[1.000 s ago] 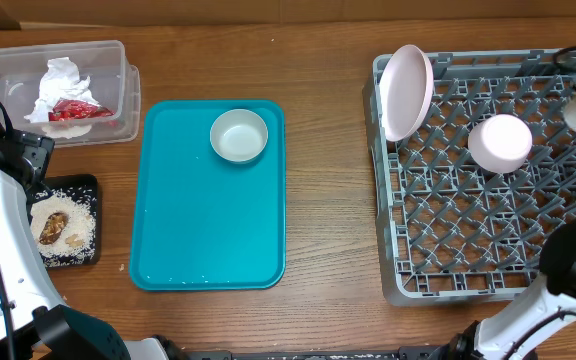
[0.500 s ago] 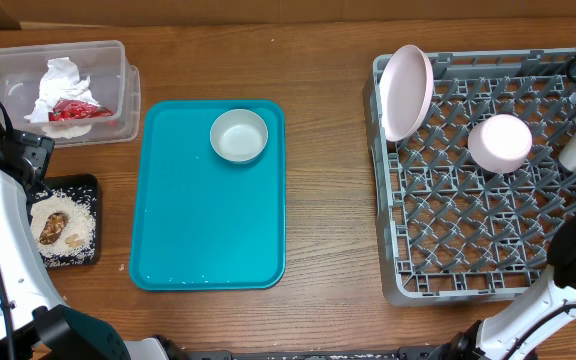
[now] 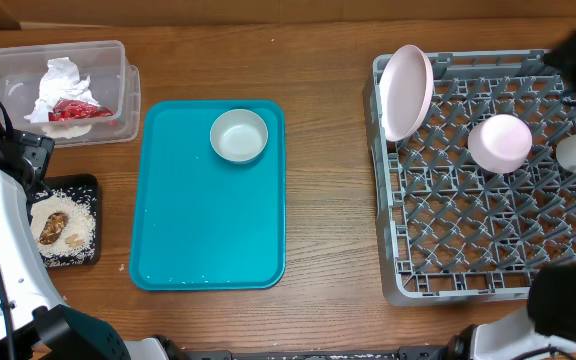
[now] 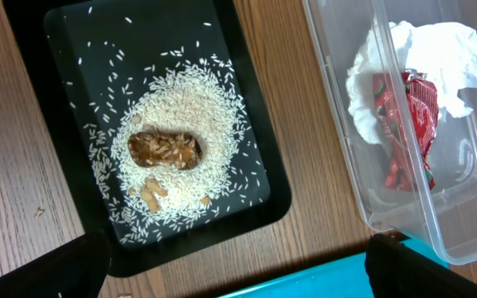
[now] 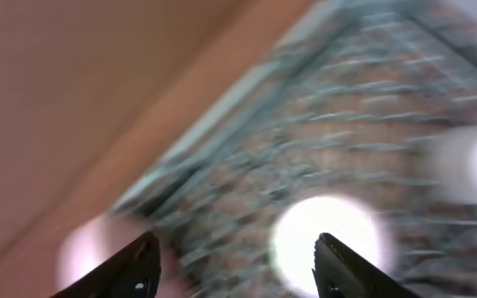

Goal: Sort waste into correct bins and load items into the dishwasher
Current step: 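Place the white cup upside down at the rack's right edge, then move the right gripper back to the white saucer on the tray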

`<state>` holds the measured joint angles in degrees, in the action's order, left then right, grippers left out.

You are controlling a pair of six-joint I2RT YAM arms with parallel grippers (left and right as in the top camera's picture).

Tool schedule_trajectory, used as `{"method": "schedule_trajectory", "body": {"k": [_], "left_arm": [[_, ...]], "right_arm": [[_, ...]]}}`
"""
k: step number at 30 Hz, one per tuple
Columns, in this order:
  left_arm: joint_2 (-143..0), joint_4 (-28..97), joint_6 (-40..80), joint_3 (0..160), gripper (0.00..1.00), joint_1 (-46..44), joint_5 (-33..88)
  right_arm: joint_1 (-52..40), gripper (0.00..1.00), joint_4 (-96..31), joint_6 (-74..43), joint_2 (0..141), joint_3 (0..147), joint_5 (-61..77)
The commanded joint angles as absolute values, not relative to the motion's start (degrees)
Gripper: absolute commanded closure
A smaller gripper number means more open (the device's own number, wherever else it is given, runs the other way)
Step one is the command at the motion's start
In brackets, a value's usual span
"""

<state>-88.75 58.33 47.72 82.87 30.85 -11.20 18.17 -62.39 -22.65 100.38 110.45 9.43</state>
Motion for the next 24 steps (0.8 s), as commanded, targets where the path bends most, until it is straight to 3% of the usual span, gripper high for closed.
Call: {"method": "schedule_trajectory", "body": {"k": [1,5,14,24], "left_arm": [[-89.14,58.26,48.45,82.96,0.00,30.72,-12.01],[-89.14,58.26,48.45,82.96,0.00,30.72,-12.01],[-89.14,58.26,48.45,82.96,0.00,30.72,-12.01],[-89.14,58.28,48.45,82.96,0.00,30.72,-12.01]], "right_arm": [[7.68,0.37,-60.25,-22.70,97.84,111.00,20.67],[-7.51,0.32,-55.11,-19.84,98.96,110.98,17.82],[-36.03,0.22,-44.91,-14.44,112.77,110.98,-2.26],[-47.57,0.21,-35.62,-11.51,127.98,110.98,-6.81]]}}
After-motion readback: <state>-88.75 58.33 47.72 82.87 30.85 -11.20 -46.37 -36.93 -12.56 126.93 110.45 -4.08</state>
